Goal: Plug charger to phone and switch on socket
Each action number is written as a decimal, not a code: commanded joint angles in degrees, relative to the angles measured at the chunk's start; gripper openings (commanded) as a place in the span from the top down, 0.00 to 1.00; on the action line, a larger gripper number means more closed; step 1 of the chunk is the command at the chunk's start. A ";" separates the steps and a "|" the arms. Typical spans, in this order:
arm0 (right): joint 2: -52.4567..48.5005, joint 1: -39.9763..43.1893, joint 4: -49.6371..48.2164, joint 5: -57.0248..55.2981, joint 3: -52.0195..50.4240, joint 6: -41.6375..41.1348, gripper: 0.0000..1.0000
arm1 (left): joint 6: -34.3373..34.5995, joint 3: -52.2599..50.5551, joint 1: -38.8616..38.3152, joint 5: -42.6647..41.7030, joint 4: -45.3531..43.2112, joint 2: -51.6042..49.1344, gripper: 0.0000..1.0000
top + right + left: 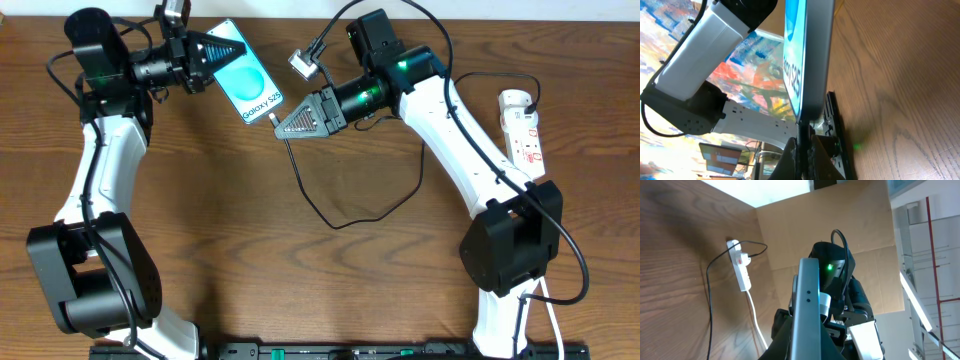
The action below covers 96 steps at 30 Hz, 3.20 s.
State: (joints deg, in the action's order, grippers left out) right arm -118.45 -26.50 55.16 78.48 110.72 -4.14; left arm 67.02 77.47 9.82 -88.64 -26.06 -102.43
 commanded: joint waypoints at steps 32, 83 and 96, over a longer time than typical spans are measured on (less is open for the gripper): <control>0.20 -1.27 -1.42 2.08 0.04 -0.52 0.99 | -1.22 0.59 -0.52 0.37 -0.61 0.59 0.93; 0.20 0.31 -2.25 1.18 0.04 -0.57 0.99 | -1.20 0.59 -0.70 -1.38 -0.61 0.59 0.93; 0.20 0.26 -2.29 1.18 0.04 -0.90 0.99 | -1.42 0.59 -1.57 -1.38 -0.63 0.59 0.93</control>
State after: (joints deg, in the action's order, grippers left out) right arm -118.45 -26.70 53.08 78.65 110.72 -4.19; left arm 66.98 77.47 9.23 -88.20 -26.06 -102.43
